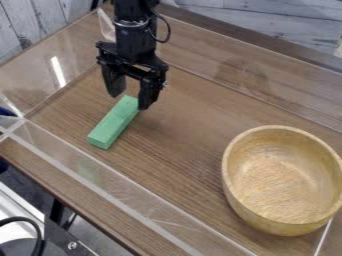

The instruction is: Put the green block in the brown bowl

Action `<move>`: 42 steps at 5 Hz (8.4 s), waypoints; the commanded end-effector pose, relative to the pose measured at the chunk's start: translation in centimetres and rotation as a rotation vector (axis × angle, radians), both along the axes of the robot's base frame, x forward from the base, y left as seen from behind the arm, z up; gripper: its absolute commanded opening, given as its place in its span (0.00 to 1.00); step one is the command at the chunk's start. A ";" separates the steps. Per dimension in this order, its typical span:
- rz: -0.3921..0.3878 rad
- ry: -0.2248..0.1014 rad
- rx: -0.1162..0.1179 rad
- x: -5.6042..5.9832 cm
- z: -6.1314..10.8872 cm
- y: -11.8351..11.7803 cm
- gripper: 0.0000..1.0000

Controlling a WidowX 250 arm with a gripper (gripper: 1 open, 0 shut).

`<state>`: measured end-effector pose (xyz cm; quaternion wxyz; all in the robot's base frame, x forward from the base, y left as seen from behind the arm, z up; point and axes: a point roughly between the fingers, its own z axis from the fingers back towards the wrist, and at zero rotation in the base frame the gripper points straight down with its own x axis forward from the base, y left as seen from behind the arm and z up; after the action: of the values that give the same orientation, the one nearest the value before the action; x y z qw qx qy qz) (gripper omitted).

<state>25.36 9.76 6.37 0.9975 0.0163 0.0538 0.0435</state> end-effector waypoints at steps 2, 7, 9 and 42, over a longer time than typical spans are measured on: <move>0.041 -0.007 0.012 0.3 -0.4 1.7 1.00; 0.154 0.098 -0.011 -1.4 -0.5 1.6 1.00; 0.130 0.081 -0.018 -0.9 -0.8 2.2 0.00; -0.217 0.072 -0.102 1.5 -1.6 -22.9 0.00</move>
<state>25.80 -12.82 3.24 0.9907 -0.0162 0.1181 -0.0661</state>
